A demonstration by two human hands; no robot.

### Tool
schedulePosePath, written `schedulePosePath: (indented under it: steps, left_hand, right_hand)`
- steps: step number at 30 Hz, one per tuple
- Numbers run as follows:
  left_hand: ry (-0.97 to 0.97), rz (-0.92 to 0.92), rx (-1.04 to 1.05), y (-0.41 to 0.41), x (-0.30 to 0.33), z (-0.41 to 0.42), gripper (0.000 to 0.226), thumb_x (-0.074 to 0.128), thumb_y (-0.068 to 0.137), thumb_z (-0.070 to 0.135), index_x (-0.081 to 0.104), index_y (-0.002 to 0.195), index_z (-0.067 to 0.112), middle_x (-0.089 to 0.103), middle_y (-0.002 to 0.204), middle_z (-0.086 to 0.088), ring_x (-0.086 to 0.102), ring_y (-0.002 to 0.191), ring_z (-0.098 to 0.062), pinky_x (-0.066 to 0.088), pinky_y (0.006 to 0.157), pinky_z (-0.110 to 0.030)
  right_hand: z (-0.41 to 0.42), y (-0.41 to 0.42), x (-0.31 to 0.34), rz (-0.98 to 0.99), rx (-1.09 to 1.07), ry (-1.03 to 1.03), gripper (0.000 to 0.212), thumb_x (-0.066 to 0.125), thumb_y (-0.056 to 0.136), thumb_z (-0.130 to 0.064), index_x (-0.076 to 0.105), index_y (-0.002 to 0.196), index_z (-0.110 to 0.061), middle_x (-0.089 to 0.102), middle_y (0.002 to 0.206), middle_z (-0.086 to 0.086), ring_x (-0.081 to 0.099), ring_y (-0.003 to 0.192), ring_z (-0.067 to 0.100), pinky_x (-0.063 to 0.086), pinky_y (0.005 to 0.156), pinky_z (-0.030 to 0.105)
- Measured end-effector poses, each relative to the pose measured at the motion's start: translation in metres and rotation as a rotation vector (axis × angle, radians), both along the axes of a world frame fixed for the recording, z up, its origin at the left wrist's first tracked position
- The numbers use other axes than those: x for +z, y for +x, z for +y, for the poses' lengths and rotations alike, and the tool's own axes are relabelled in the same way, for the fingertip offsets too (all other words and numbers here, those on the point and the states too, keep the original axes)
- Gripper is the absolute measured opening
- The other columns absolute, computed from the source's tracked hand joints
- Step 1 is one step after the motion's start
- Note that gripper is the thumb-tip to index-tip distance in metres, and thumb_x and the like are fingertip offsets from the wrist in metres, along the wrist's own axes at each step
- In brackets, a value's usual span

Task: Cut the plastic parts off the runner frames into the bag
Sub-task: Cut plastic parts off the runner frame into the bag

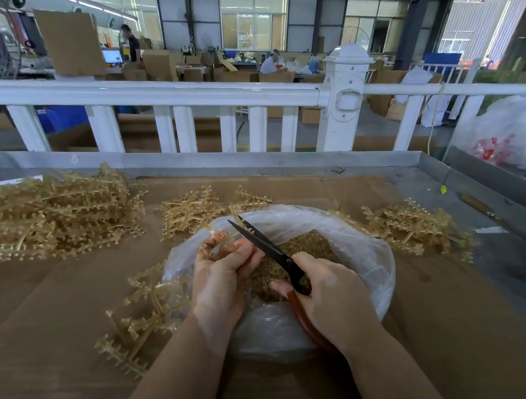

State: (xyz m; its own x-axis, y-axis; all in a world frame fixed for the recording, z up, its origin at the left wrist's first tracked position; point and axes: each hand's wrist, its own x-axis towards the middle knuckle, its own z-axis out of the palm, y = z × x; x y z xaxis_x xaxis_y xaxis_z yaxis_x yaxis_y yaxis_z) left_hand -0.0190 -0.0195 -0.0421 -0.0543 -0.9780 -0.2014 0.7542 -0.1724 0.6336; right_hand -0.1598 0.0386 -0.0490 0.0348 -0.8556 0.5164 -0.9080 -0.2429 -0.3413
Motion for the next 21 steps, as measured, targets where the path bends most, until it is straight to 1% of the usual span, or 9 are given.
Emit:
schedulePosePath:
  steps: [3,7,9,11,13,15,17,18,21]
  left_hand:
    - [0.009,0.002,-0.016,-0.0006,0.0002,-0.0002,0.056,0.059,0.077,-0.012,0.047,0.132,-0.005,0.068,0.107,-0.021,0.073,0.076,-0.022,0.058,0.059,-0.023]
    - [0.003,0.011,0.009,-0.0026,-0.0001,-0.0014,0.06,0.061,0.073,-0.013,0.046,0.131,-0.009,0.071,0.079,-0.012,0.072,0.068,-0.02,0.055,0.053,-0.02]
    - [0.001,0.01,0.016,-0.0029,-0.0001,-0.0011,0.064,0.063,0.069,-0.012,0.046,0.13,-0.008,0.072,0.078,-0.011,0.072,0.069,-0.02,0.055,0.053,-0.02]
    - [0.005,0.016,0.018,-0.0019,-0.0009,-0.0017,0.067,0.065,0.065,-0.01,0.047,0.13,-0.008,0.071,0.084,-0.013,0.073,0.071,-0.021,0.055,0.054,-0.021]
    - [0.01,0.029,0.004,-0.0008,-0.0001,-0.0012,0.063,0.064,0.067,-0.007,0.049,0.128,-0.007,0.07,0.089,-0.015,0.072,0.073,-0.022,0.056,0.056,-0.022]
    - [0.006,0.031,-0.019,0.0003,0.0012,-0.0009,0.05,0.065,0.066,0.001,0.057,0.116,-0.004,0.07,0.09,-0.014,0.072,0.074,-0.021,0.057,0.059,-0.024]
    - [-0.019,0.016,-0.017,0.0011,0.0013,-0.001,0.028,0.065,0.072,0.004,0.06,0.099,0.003,0.071,0.082,-0.01,0.071,0.069,-0.018,0.059,0.06,-0.025]
    - [-0.026,0.015,-0.003,0.0008,0.0021,-0.0003,0.023,0.065,0.075,0.002,0.057,0.097,0.005,0.07,0.077,-0.008,0.07,0.067,-0.016,0.059,0.06,-0.025]
    - [-0.028,0.023,0.017,0.0001,0.003,-0.0004,0.031,0.063,0.079,-0.003,0.052,0.105,0.009,0.066,0.082,-0.012,0.067,0.066,-0.017,0.059,0.061,-0.025]
  right_hand:
    - [-0.0004,0.0006,0.0003,0.01,-0.002,-0.021,0.028,0.061,0.085,-0.051,0.06,0.09,-0.024,0.056,0.066,-0.011,0.051,0.058,0.007,0.038,0.054,0.017]
    - [-0.0019,0.0003,-0.0004,0.024,0.0,-0.012,0.029,0.061,0.086,-0.051,0.058,0.088,-0.022,0.06,0.066,-0.006,0.057,0.06,0.016,0.044,0.054,0.027]
    - [-0.0021,-0.0001,-0.0003,0.02,0.005,-0.009,0.029,0.059,0.086,-0.052,0.058,0.09,-0.023,0.061,0.068,-0.006,0.058,0.062,0.015,0.045,0.056,0.028]
    - [-0.0022,-0.0001,-0.0002,0.017,0.006,-0.015,0.029,0.059,0.086,-0.052,0.059,0.09,-0.023,0.061,0.067,-0.006,0.058,0.061,0.014,0.044,0.056,0.025]
    - [-0.0025,0.0001,0.0001,0.013,0.006,-0.023,0.029,0.06,0.086,-0.052,0.06,0.091,-0.023,0.061,0.067,-0.007,0.058,0.061,0.013,0.043,0.055,0.023]
    - [-0.0023,0.0003,0.0005,0.011,0.008,-0.013,0.029,0.06,0.086,-0.052,0.059,0.091,-0.024,0.061,0.067,-0.008,0.059,0.061,0.013,0.043,0.056,0.023]
    - [-0.0015,0.0005,0.0004,0.011,0.006,-0.025,0.028,0.061,0.085,-0.052,0.06,0.089,-0.024,0.061,0.066,-0.008,0.059,0.06,0.012,0.042,0.055,0.021]
    - [-0.0011,0.0004,0.0002,0.009,0.004,-0.04,0.028,0.063,0.084,-0.051,0.06,0.089,-0.024,0.061,0.066,-0.008,0.058,0.059,0.012,0.041,0.054,0.021]
    - [-0.0005,0.0009,-0.0009,-0.004,0.002,-0.058,0.029,0.061,0.084,-0.052,0.061,0.09,-0.024,0.062,0.067,-0.008,0.058,0.06,0.01,0.046,0.055,0.021]
